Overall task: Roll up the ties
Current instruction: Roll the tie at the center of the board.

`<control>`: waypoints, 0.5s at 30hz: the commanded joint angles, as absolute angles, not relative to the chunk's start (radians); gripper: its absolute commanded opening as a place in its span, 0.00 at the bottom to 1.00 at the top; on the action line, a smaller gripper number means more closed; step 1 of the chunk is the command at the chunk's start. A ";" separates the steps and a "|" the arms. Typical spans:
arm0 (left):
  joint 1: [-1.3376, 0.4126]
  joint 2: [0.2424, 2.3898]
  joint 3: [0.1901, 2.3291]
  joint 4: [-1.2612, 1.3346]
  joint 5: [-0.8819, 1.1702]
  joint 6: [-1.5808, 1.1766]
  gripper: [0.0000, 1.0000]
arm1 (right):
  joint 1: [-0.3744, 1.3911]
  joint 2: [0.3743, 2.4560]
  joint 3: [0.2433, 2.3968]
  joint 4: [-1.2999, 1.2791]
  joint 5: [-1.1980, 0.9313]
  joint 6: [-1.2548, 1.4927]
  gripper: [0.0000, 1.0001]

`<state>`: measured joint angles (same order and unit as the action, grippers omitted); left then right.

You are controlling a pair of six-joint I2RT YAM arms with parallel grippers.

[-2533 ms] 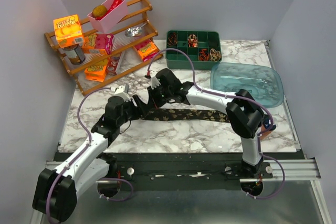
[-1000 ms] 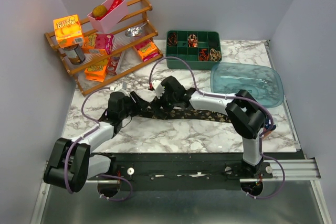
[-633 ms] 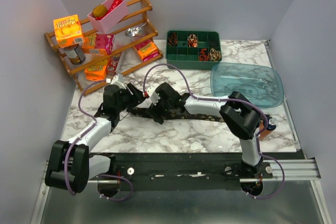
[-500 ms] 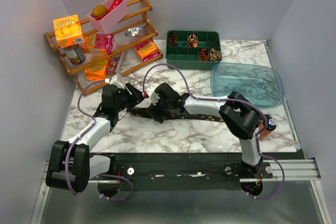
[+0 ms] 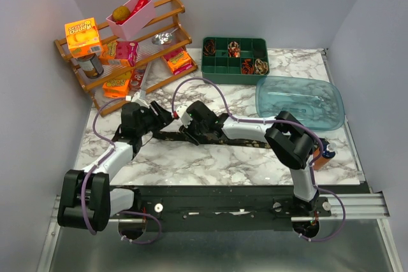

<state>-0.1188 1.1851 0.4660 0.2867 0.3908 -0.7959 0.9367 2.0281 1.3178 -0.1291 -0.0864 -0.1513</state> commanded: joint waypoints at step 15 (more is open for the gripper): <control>-0.104 1.137 0.561 -0.024 0.236 -0.681 0.43 | 0.936 2.056 1.350 -0.206 -0.075 -0.190 0.60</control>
